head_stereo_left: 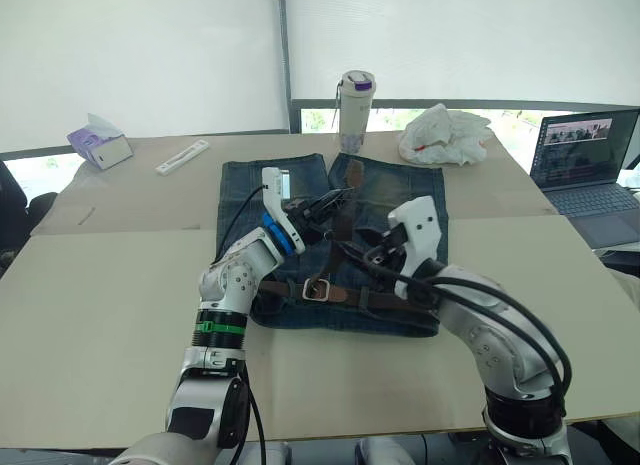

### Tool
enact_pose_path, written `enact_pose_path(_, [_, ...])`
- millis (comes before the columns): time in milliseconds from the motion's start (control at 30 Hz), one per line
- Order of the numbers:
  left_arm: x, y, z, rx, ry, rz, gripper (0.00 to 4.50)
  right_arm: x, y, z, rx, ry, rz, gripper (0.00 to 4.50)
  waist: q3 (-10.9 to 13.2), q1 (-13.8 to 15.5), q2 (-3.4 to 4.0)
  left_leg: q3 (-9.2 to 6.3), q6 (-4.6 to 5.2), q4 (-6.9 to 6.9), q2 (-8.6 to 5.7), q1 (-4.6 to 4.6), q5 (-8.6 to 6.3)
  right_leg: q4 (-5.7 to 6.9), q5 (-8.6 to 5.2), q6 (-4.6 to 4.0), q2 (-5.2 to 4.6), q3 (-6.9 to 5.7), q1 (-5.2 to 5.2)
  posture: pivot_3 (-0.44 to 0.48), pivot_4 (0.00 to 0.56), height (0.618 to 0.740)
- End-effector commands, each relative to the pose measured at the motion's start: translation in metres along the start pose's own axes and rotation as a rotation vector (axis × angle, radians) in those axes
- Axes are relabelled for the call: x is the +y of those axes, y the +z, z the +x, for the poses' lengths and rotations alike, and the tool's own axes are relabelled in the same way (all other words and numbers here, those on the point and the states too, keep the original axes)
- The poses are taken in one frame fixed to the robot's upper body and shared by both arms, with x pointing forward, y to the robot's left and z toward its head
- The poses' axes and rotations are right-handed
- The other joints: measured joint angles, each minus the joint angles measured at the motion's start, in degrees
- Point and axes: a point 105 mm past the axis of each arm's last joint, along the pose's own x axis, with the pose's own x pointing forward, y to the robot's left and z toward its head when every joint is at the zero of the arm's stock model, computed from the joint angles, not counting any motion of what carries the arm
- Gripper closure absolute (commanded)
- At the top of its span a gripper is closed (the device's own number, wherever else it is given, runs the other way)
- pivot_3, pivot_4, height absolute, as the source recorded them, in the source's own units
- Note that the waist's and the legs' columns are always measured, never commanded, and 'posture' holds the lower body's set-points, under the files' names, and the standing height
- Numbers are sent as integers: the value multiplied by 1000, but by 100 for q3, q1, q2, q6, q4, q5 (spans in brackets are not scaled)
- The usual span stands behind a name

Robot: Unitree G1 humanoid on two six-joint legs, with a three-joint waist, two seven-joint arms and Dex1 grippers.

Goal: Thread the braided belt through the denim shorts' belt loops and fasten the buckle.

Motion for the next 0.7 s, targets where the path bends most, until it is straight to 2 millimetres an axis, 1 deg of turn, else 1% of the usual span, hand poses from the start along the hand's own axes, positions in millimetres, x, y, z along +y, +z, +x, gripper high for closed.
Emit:
enact_pose_path(33, [-10, 6, 2, -22, -27, 28, 4500, 0, 11, 4, -18, -24, -58, 1909, 0, 1, 0, 0, 0, 0, 0, 1, 0, 0, 0, 0, 0, 0, 0, 0, 150, 740])
enact_pose_path(233, [-14, 5, 3, -28, -33, 14, 4500, -9, 10, 11, 26, -111, -146, 1909, 0, 9, 0, 0, 0, 2, -1, -2, 0, -1, 0, 0, -1, -1, 0, 0, 150, 740])
enact_pose_path(400, [-16, 3, 2, -27, -38, 5, 4500, -14, 3, 15, 83, -182, -209, 1909, 0, 14, 0, 1, 0, 2, -1, -1, 0, -1, 0, 0, 0, -1, 0, 0, 150, 740])
enact_pose_path(500, [-15, 3, 2, -25, -35, 6, 4500, -13, 2, 17, 92, -197, -233, 1909, 0, 12, 0, 1, 0, 2, -1, 0, 0, 0, 0, 0, 1, -1, 0, 0, 150, 740])
enact_pose_path(600, [-15, 2, 2, -25, -34, 5, 4500, -6, 3, 18, 74, -171, -186, 1066, 0, 12, 0, 1, 0, 2, 0, -1, 0, 0, 0, 0, 2, -2, 0, 0, 150, 740])
enact_pose_path(667, [-15, 2, 1, -26, -32, 2, 4500, -2, 5, 19, 67, -164, -164, 433, 0, 8, 0, 1, 0, 2, -1, -1, 0, 0, 0, 0, 1, -2, 0, 0, 150, 740])
enact_pose_path(700, [-14, 2, 2, -27, -30, 0, 4500, -1, 5, 19, 66, -167, -163, 36, 0, 8, 0, 0, 0, 2, 0, -1, 0, 0, 0, 0, 2, -2, 0, 0, 150, 740])
